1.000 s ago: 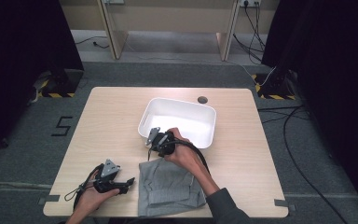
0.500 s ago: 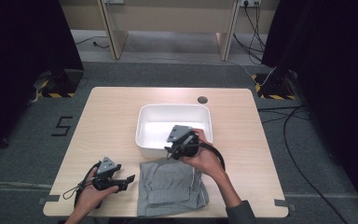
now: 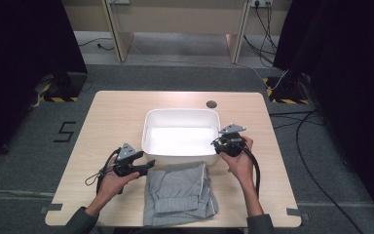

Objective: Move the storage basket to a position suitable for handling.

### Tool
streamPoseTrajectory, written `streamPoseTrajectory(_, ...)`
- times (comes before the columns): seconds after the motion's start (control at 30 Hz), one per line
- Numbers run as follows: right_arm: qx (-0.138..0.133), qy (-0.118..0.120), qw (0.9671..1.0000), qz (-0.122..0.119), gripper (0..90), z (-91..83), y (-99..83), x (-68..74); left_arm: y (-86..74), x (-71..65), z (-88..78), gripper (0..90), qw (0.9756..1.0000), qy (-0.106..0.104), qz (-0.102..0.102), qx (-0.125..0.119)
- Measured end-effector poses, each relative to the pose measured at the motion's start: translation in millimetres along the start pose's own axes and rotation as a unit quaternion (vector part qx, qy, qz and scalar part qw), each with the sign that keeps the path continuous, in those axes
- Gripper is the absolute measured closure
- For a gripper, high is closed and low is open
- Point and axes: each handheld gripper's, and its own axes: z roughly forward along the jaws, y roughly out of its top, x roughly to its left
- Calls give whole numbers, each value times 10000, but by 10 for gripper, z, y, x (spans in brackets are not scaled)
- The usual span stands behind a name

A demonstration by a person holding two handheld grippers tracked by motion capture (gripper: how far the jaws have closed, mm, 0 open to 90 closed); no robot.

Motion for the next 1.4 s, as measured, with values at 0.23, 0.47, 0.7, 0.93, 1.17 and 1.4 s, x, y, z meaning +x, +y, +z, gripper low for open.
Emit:
streamPoseTrajectory(0.23,59,-312,9984,-458,651,89,21,-34,46,-88,91,412,9997,46,168,150)
streamPoseTrajectory(0.47,78,-254,9994,-212,633,109,23,-106,145,-42,181,416,9996,99,122,230)
streamPoseTrajectory(0.7,-4,-244,9996,-133,595,77,-16,-73,130,-25,180,424,9998,53,-24,196)
streamPoseTrajectory(0.93,-858,-98,9950,494,422,-150,-103,-76,113,-15,40,315,9992,-175,-367,-32)
streamPoseTrajectory(1.17,-1337,119,9897,506,338,-545,-260,116,28,-107,-174,261,9989,-281,-377,6)
streamPoseTrajectory(1.4,-1313,303,9897,487,341,-655,-403,264,-86,-284,-371,226,9990,-372,-256,-4)
